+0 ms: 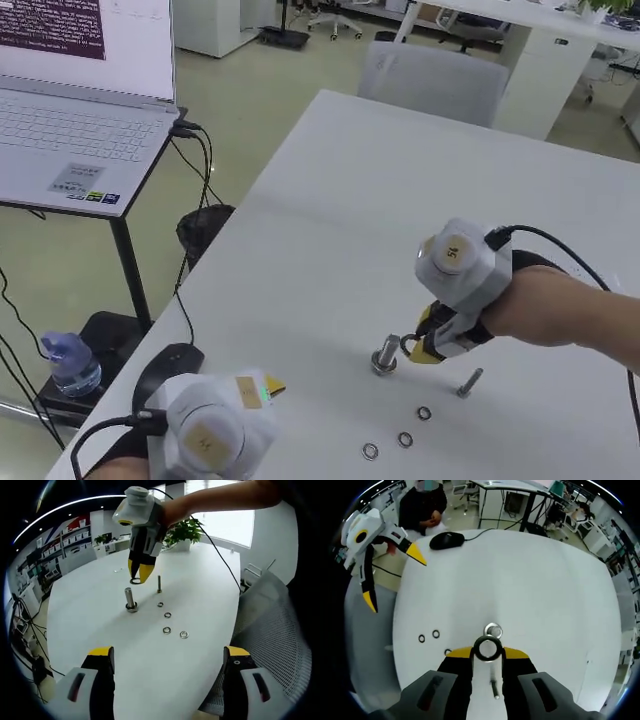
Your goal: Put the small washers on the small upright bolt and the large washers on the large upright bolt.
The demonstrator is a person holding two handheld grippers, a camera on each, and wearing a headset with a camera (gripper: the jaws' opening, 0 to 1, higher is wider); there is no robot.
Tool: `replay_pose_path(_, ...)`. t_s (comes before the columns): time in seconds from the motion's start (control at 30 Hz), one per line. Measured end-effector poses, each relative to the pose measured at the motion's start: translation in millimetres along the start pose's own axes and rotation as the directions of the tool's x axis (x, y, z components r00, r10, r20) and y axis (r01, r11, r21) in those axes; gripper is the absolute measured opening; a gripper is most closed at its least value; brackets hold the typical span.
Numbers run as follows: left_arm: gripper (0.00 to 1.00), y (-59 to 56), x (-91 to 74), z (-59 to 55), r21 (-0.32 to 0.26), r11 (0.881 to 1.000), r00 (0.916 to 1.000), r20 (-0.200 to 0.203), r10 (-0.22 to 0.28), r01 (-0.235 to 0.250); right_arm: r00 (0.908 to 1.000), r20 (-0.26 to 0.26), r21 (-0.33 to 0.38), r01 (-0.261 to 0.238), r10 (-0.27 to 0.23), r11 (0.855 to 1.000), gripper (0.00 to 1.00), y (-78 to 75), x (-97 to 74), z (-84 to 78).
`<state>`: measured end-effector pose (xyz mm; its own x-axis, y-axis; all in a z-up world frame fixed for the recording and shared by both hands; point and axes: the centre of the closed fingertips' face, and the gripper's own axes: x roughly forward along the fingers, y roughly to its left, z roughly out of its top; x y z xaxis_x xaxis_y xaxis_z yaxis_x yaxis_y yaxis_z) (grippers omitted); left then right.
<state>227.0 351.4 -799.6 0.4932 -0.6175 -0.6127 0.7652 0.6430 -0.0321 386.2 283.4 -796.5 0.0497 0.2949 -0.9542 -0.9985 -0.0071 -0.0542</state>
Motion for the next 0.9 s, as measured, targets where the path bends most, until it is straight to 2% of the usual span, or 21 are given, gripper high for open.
replay_pose_path(0.33, 0.89, 2.6, 1.5, -0.2, 0.003, 1.0, 1.0, -0.005, -0.004, 0.004, 1.0, 0.002, -0.003, -0.005, 0.005, 1.0, 0.21, -6.2, 11.9, 12.5)
replay_pose_path(0.5, 0.88, -0.2, 0.9, 0.7, 0.001, 1.0, 0.9999, -0.004, -0.009, 0.009, 1.0, 0.002, -0.008, -0.003, 0.003, 1.0, 0.21, -6.5, 16.6, 14.2)
replay_pose_path(0.9, 0.86, -2.7, -2.8, -5.1, -0.004, 1.0, 0.9997, -0.021, -0.014, 0.014, 0.9999, -0.011, -0.001, -0.008, 0.008, 1.0, 0.21, -8.7, 26.8, 10.3)
